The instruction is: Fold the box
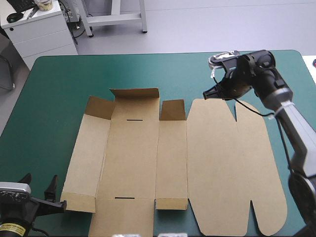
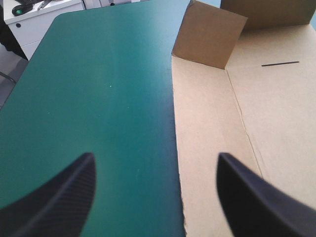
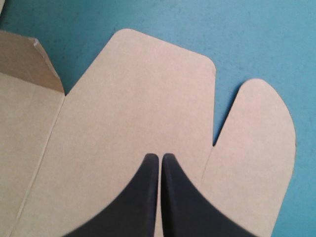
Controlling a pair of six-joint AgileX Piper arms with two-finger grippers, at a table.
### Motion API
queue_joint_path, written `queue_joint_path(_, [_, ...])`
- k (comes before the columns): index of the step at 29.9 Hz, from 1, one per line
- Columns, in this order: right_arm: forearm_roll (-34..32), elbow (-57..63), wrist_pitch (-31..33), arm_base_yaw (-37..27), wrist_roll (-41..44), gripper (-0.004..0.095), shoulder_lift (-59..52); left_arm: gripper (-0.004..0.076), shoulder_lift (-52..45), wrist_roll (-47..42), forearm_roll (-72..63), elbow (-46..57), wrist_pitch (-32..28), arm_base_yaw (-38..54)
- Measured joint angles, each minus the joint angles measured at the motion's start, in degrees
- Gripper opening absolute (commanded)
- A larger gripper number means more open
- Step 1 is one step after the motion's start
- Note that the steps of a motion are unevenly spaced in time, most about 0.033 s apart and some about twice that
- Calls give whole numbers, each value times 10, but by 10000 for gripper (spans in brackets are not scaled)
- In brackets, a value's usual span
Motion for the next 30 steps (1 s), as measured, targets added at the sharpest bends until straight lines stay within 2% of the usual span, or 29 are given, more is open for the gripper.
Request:
queue_joint_path(8, [-12,282,-153,0,24,-1,-237,682,0,-25,15,0,0,0])
queue_joint_path(11, [-12,360,-187,0,32,-1,-334,682,0,-28,15,-6,4,0])
queue_joint_path(16, [-12,461,-201,0,36,-1,-464,682,41,-38,15,-92,43,0])
queue_joint_path(23, [-12,544,-201,0,36,-1,-585,641,217,0,18,-253,124,0])
queue_joint_path(30, [-12,573,-168,0,36,-1,-629,608,378,12,36,-269,161,0])
